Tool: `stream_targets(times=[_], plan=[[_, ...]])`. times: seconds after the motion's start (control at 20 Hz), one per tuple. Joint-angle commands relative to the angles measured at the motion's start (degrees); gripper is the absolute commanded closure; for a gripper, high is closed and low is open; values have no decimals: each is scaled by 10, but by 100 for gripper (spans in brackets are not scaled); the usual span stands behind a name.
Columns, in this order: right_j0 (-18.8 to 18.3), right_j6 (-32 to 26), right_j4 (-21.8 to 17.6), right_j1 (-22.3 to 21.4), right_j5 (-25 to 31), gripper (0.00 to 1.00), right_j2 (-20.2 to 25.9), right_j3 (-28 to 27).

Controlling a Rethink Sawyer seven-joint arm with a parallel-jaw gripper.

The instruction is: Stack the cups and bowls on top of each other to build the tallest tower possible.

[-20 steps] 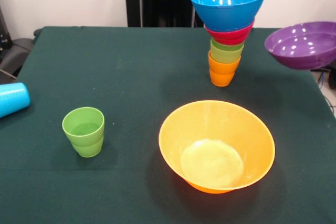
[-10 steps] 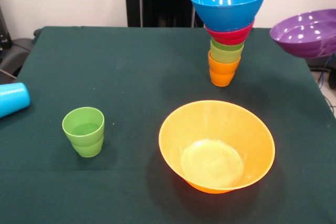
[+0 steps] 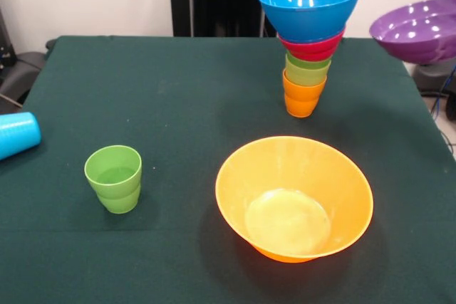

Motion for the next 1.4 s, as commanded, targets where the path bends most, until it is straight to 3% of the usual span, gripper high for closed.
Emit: stream_targets(times=[0.05, 0.85, 1.4], plan=[[-17, -70, -18, -32, 83, 100, 69, 17], [-26, -78, -27, -93, 131, 100, 75, 40], [-36, -87, -43, -103, 141, 100, 74, 43]])
